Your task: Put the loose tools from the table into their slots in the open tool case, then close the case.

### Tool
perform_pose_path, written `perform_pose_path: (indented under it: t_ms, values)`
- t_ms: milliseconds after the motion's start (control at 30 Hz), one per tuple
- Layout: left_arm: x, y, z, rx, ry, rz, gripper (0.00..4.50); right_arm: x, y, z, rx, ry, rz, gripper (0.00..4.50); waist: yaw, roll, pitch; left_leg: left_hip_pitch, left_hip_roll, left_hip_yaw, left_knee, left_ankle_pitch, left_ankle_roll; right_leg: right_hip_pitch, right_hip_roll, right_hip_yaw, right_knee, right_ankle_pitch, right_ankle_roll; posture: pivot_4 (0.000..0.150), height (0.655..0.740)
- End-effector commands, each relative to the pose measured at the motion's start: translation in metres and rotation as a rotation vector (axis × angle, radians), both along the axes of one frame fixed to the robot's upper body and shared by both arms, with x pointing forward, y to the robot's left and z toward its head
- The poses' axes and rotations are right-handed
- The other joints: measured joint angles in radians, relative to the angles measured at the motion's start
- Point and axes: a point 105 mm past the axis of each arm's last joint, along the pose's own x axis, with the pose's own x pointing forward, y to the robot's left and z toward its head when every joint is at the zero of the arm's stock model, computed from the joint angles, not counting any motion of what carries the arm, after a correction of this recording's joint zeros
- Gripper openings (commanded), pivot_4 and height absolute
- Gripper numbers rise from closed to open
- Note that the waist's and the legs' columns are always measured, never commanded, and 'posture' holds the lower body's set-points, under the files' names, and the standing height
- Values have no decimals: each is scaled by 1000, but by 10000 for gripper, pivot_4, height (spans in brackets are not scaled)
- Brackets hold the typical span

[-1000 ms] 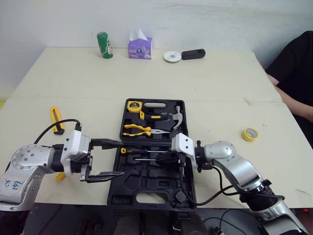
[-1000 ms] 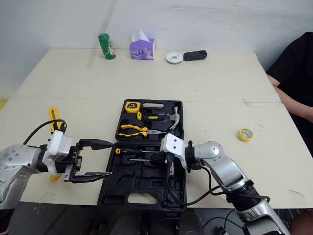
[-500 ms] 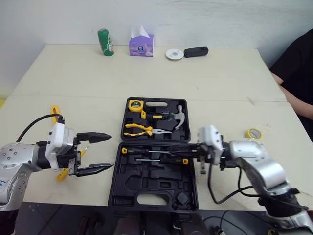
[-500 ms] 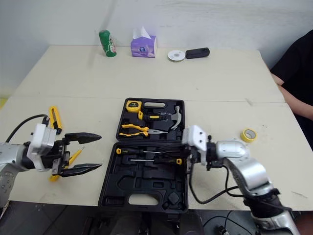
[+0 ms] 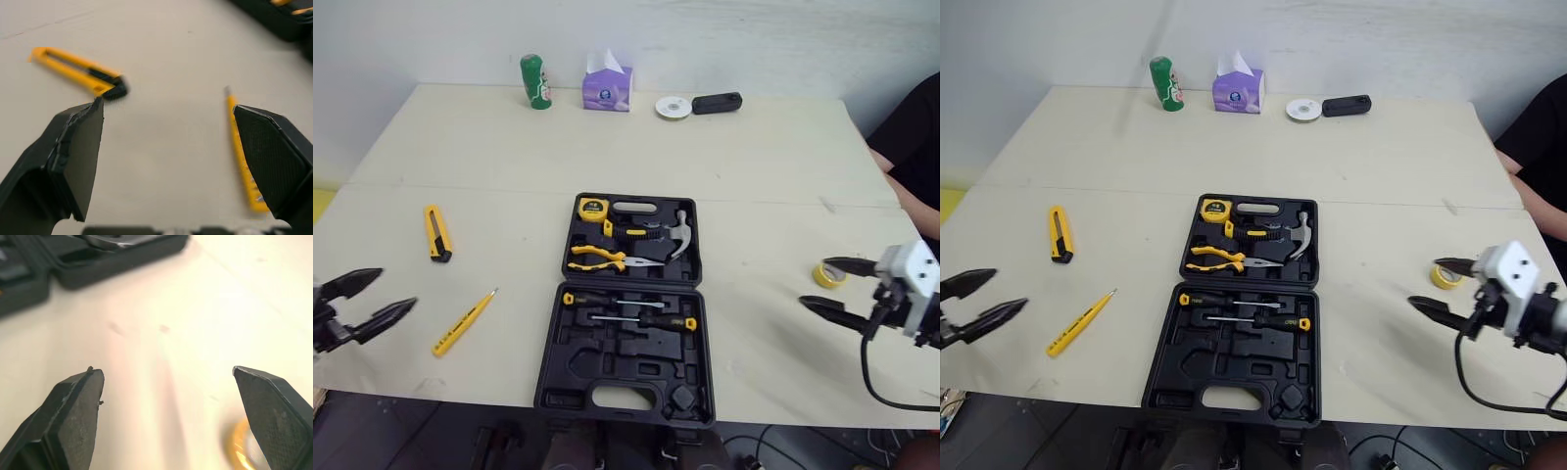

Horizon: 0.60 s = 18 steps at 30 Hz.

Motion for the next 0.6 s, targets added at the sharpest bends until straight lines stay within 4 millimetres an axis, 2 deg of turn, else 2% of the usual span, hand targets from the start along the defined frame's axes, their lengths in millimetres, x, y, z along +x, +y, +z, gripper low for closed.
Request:
perform_pose_path:
  t_ms: [33, 133, 267, 400, 533, 600]
  values:
    - [-12, 34, 6, 8, -52, 148, 45000, -14, -19, 13, -79, -123, -48, 44459, 0, 0, 0, 0, 0, 0, 0, 0, -1, 0, 0, 0, 0, 0, 0, 1500, 7400]
    - [-16, 50, 6, 14, -86, 228, 45000, -18, -41, 15, -76, -186, -138, 44459, -2, 0, 0, 0, 0, 0, -1, 0, -1, 0, 0, 0, 0, 0, 0, 1500, 7400]
    - [-36, 80, -13, 87, -17, 381, 45000, -47, -109, -3, -106, -227, -416, 44459, -5, 0, 0, 1, 0, 1, -1, -1, -2, -1, -1, 1, 0, 0, 0, 1500, 7400]
    - [-53, 107, -15, 86, -14, 557, 45000, -79, -157, -21, -129, -187, -636, 44459, -5, 1, 1, 1, 0, 3, -4, -2, -2, -2, -1, 1, -1, 0, 0, 1500, 7400]
    - [-68, 120, -20, 61, -9, 649, 45000, -104, -180, -32, -141, -178, -779, 44459, -10, 1, 1, 3, 0, 4, -4, -2, -2, -1, -1, 2, -1, 0, 0, 1500, 7400]
    - [-73, 122, -23, 34, -9, 664, 45000, -110, -186, -34, -144, -186, -818, 44459, -15, 1, 1, 4, 0, 4, -4, -1, -2, -1, -1, 2, 0, 0, 0, 1500, 7400]
